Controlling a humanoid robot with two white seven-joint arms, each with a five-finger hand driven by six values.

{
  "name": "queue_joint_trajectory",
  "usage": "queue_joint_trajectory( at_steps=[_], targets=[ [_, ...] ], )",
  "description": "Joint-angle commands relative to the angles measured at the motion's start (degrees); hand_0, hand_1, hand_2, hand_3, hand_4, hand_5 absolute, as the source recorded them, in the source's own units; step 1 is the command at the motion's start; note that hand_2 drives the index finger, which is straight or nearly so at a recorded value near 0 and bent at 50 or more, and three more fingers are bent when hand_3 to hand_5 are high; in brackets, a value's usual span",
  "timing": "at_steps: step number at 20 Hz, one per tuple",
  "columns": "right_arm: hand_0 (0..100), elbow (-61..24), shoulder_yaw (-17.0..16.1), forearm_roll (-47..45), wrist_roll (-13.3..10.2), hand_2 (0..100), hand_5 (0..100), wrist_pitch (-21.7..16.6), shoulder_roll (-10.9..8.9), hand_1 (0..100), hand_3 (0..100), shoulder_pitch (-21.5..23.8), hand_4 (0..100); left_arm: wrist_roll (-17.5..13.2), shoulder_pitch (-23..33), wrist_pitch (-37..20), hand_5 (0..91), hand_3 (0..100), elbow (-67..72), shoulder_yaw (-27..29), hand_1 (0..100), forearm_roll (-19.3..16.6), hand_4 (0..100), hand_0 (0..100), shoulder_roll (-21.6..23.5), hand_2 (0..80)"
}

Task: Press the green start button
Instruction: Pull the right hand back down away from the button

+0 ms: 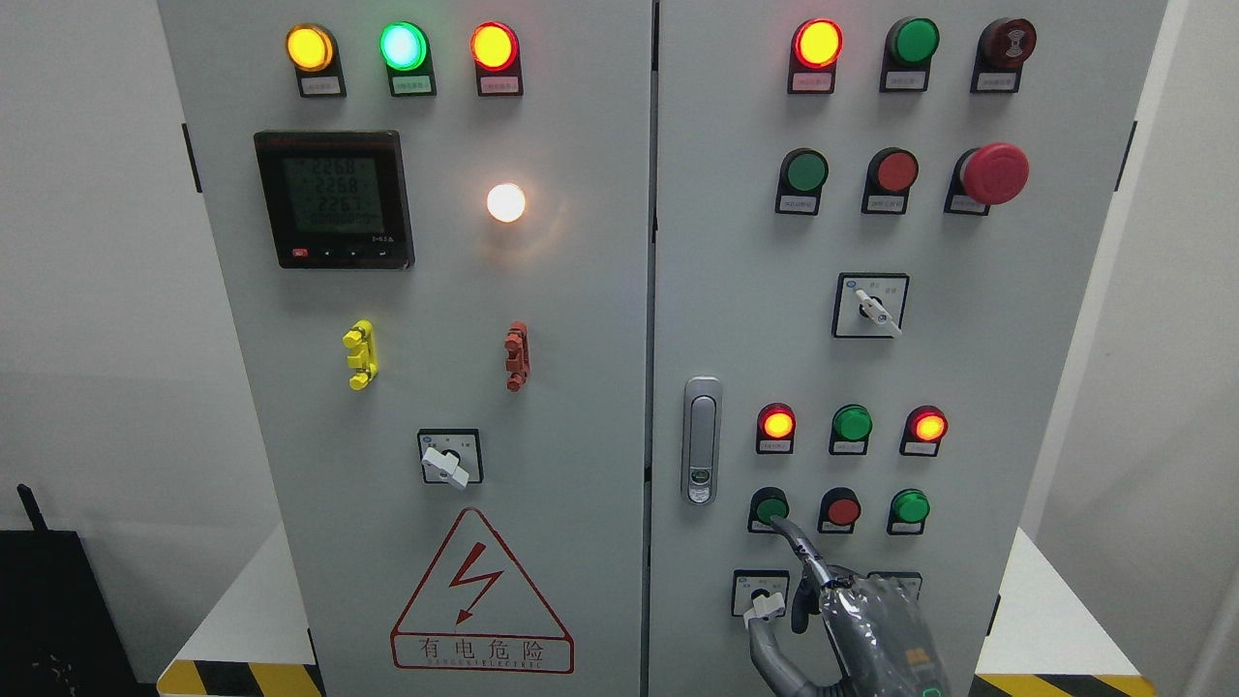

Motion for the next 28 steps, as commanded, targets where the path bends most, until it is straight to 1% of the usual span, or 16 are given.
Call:
queue_joint_trajectory(
  at_steps=[1,3,5,8,11,17,20,21,22,23,24,26,27,28],
  targets=[
    [62,-3.3,-0.3,-5.8,2.3,0,68,0.4,-0.08,41,76,1.9,71,0.0,1.5,0.0,0.0,0,0.0,0.0,56,0.0,0,12,0.0,0.0],
    [62,-4.0,-0.3,-8.0,2.5,0,67,0.6,-0.08,42,76,2.9,70,0.0,1.5,0.0,0.0,0,0.0,0.0,56,0.0,0,12,0.0,0.0],
    [64,-4.8,-0.2,-11.9,2.7,0,65,2.2,-0.17,42,75,3.6,69,0.0,1.5,0.0,0.0,0,0.0,0.0,56,0.0,0,12,0.0,0.0],
    [68,-5.8,0.8,-16.5,3.7,0,62,3.9,-0.26,42,74,4.4,68,0.0,1.5,0.0,0.0,0,0.0,0.1,56,0.0,0,12,0.0,0.0],
    [69,-7.6,0.9,-21.3,4.1,0,59,5.9,-0.34,41,72,5.8,67,0.0,1.5,0.0,0.0,0,0.0,0.0,56,0.0,0,12,0.0,0.0],
    [70,-10.9,2.2,-31.6,4.1,0,54,10.4,-0.52,37,67,8.6,62,0.0,1.5,0.0,0.0,0,0.0,0.0,56,0.0,0,12,0.0,0.0],
    [69,-14.3,3.6,-39.6,4.1,0,47,15.7,-0.78,36,62,10.6,58,0.0,1.5,0.0,0.0,0,0.0,0.0,56,0.0,0,12,0.0,0.0],
    [68,-14.9,3.7,-41.6,4.2,0,42,16.7,-0.78,35,61,10.9,56,0.0,1.5,0.0,0.0,0,0.0,0.0,56,0.0,0,12,0.0,0.0],
    [68,-14.9,3.7,-42.8,4.2,0,37,16.8,-0.78,34,57,11.0,50,0.0,1.5,0.0,0.0,0,0.0,0.1,56,0.0,0,12,0.0,0.0],
    [67,-15.0,3.7,-43.1,4.2,0,35,16.9,-0.78,34,56,11.1,49,0.0,1.5,0.0,0.0,0,-0.1,0.0,56,0.0,0,12,0.0,0.0],
    [67,-14.9,3.7,-43.1,4.2,0,30,16.9,-0.78,33,52,11.2,46,0.0,1.5,0.0,0.0,0,0.0,0.0,56,0.0,0,12,0.0,0.0],
    [66,-14.9,3.7,-43.4,5.8,0,26,16.8,-0.78,31,49,11.9,42,0.0,1.5,0.0,0.0,0,0.0,0.0,56,0.0,0,12,0.0,0.0],
    [64,-14.9,3.5,-44.3,6.5,0,23,16.8,-0.87,31,46,12.1,38,0.0,1.5,0.0,0.0,0,0.0,0.0,56,0.0,0,12,0.0,0.0],
    [60,-15.0,3.4,-45.7,6.6,0,18,16.8,-0.78,31,40,12.2,33,0.0,1.5,0.0,0.0,0,0.0,0.0,56,0.0,0,12,0.0,0.0]
  ],
)
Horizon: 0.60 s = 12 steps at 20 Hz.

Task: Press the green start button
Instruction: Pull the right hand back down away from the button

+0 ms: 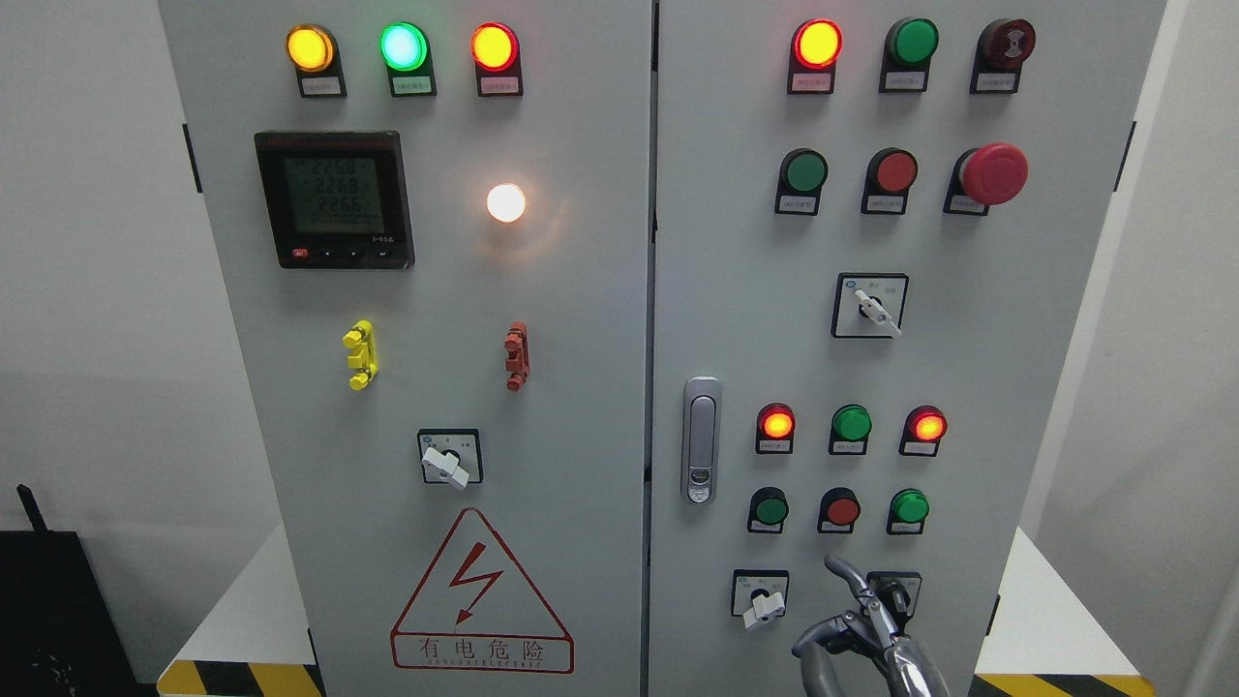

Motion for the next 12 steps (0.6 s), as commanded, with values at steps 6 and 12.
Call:
queue_joint_trajectory(
  at_steps=[6,12],
  targets=[
    [51,-3.8,0.7,-9.0,1.9,0,0,0.1,-0.12,25,21,3.6,14,0.0,1.5,0.0,0.0,0,-0.1,0.0,56,0.0,0,12,0.0,0.0],
    [35,-3.9,1.0,-14.4,4.2,0,0,0.0,0.23,17,6,4.9,0,0.0,1.5,0.0,0.0,0,0.0,0.0,56,0.0,0,12,0.0,0.0]
  ],
)
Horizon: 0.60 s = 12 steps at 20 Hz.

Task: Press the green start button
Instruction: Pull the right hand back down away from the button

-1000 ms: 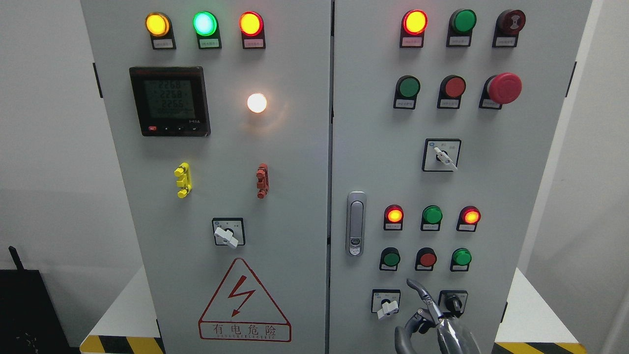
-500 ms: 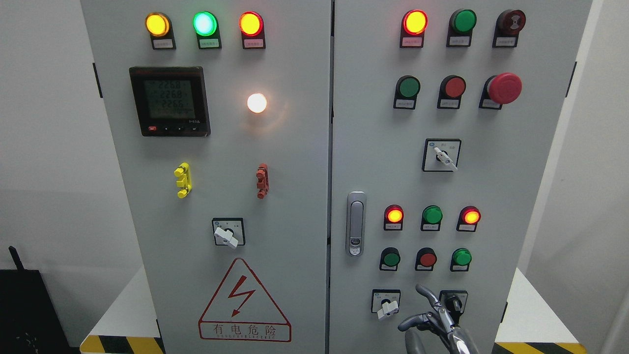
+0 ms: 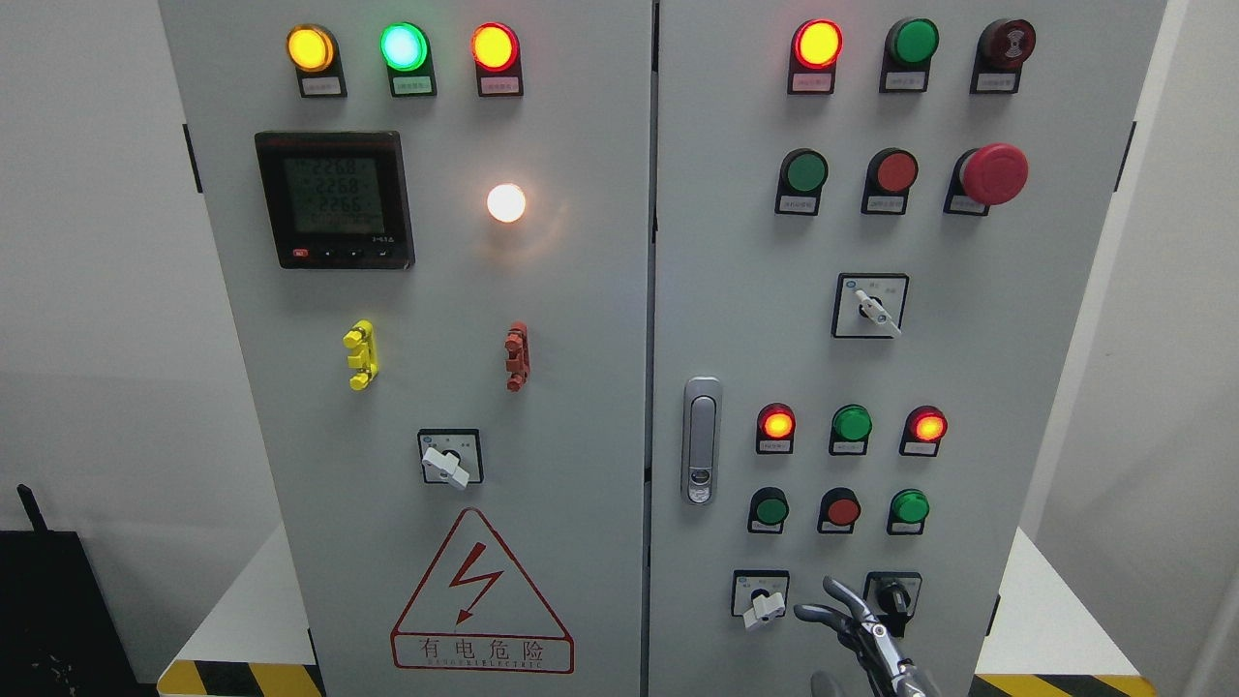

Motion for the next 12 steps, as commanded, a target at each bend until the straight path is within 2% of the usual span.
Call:
queue_joint_trajectory(
  at_steps=[1,2,3,5,7,12],
  targets=[
    [29,-1.4,1.6,-4.8,0.8,0,0,-0.1,0.36,15,4,1.7,0,0.0,1.5,0.0,0.0,0,0.0,0.0,56,0.0,0,12,0.0,0.0],
    [22,-1.4,1.6,-5.6,0.9,0,0,-0.1,0.36,14,3,1.9,0,0.0,1.5,0.0,0.0,0,0.0,0.0,56,0.0,0,12,0.0,0.0],
    [19,-1.4,1.6,-6.5,0.9,0,0,0.0,0.45,14,3,2.2,0,0.0,1.5,0.0,0.0,0,-0.1,0.0,56,0.0,0,12,0.0,0.0],
    [5,-1.4,1.6,-8.0,1.4,0,0,0.2,0.54,12,2,2.5,0,0.0,1.5,0.0,0.0,0,0.0,0.0,56,0.0,0,12,0.0,0.0],
    [0,-1.4,1.7,-8.9,1.6,0,0,0.5,0.54,9,2,2.9,0,0.0,1.5,0.0,0.0,0,0.0,0.0,56,0.0,0,12,0.0,0.0],
    [0,-1.4,1.7,-10.1,2.4,0,0,1.8,0.54,0,3,3.5,0,0.0,1.5,0.0,0.0,0,0.0,0.0,56,0.0,0,12,0.0,0.0]
  ],
)
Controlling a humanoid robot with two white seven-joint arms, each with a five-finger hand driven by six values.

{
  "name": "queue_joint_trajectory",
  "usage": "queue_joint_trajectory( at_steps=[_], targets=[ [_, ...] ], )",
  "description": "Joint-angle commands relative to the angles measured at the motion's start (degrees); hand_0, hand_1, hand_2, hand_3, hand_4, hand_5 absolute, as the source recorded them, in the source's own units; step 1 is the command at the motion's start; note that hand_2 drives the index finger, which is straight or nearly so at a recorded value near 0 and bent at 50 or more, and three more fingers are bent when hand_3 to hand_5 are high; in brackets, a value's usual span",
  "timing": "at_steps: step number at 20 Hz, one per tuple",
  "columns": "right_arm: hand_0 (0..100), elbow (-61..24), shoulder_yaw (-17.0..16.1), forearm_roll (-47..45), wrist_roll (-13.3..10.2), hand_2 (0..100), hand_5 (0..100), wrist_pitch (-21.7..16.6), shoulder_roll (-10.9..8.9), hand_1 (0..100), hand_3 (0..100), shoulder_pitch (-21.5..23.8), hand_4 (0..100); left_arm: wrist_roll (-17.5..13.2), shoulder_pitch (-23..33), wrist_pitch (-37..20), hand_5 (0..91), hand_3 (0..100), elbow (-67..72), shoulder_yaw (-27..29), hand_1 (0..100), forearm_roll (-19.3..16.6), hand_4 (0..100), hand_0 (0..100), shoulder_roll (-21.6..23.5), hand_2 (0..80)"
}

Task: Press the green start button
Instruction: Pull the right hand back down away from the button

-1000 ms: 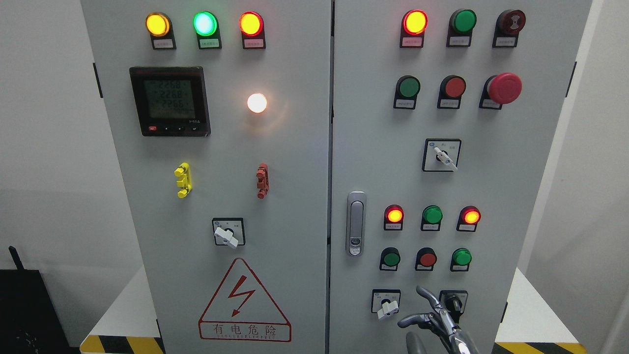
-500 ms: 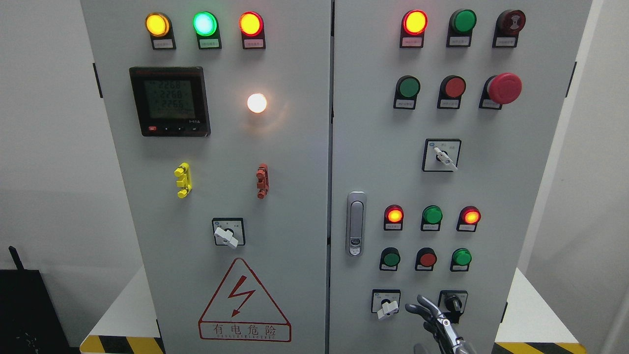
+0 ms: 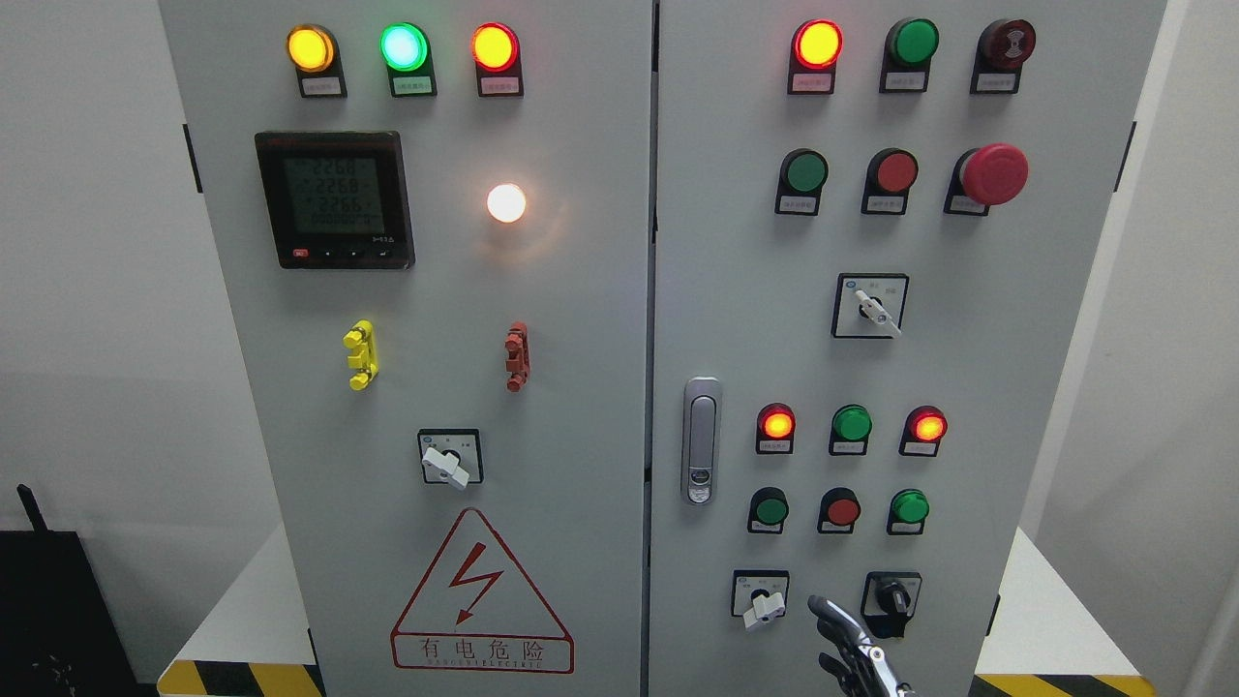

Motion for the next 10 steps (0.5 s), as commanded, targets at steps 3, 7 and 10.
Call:
queue_joint_trajectory(
  at_steps=[3,7,10],
  targets=[
    [0,-0.5,0.9,-3.8,0.4,0,0,0.9,0.19,0,3,0.9,0,0.0,1.5,0.0,0.0,0,0.0,0.0,56,0.0,0,12,0.0,0.0],
    [0,-0.5,0.7,-3.9,0.4,0,0,1.5,0.1,0,2,0.8,0,0.0,1.5,0.0,0.0,0,0.0,0.0,56,0.0,0,12,0.0,0.0],
    [0,-0.4,0.6,-4.4,0.4,0,0,1.5,0.01,0,2,0.8,0,0.0,1.5,0.0,0.0,0,0.0,0.0,56,0.0,0,12,0.0,0.0]
  ],
)
